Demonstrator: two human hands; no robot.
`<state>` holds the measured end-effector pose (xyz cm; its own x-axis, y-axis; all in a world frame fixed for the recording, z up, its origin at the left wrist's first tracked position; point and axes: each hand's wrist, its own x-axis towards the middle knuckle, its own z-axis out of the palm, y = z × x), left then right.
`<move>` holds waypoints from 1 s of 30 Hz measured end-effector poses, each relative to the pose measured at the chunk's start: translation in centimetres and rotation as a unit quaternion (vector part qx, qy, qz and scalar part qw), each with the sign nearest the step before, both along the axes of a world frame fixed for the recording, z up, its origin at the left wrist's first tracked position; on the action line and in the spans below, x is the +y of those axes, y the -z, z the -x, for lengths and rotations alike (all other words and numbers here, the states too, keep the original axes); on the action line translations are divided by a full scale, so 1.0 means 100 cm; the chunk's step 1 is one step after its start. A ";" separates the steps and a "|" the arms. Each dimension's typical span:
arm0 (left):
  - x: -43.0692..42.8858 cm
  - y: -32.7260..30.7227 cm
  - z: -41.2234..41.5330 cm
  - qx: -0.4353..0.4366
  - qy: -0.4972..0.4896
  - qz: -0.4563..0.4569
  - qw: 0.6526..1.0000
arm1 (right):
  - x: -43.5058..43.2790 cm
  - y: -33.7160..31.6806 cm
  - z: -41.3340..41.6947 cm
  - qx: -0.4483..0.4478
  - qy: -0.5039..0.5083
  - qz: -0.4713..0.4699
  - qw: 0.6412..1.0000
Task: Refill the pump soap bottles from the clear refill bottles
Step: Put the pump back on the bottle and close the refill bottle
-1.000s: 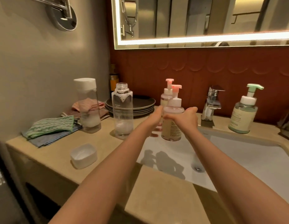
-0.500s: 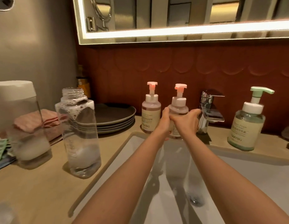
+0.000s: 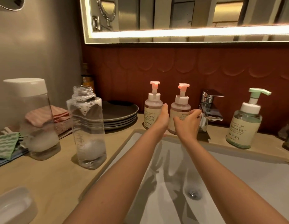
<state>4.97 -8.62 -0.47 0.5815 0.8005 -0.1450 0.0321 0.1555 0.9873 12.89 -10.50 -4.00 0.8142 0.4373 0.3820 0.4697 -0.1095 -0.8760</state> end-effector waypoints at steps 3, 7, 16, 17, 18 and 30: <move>-0.004 -0.003 0.022 0.021 -0.015 -0.001 1.000 | -0.008 -0.003 0.024 -0.025 -0.003 -0.009 1.000; -0.014 -0.007 0.071 0.057 -0.029 -0.028 0.998 | -0.014 -0.013 0.068 0.009 -0.066 -0.018 0.998; -0.027 -0.017 0.184 0.063 -0.095 -0.098 0.989 | -0.023 -0.037 0.161 0.050 -0.194 -0.005 0.980; -0.025 -0.019 0.197 0.064 -0.103 -0.106 0.987 | -0.022 -0.039 0.168 0.048 -0.215 0.006 0.975; -0.023 -0.021 0.213 0.065 -0.114 -0.112 0.985 | -0.018 -0.040 0.177 0.045 -0.242 0.020 0.969; -0.022 -0.006 0.317 0.433 0.036 -0.262 0.862 | 0.011 -0.026 0.229 0.048 -0.240 0.047 0.968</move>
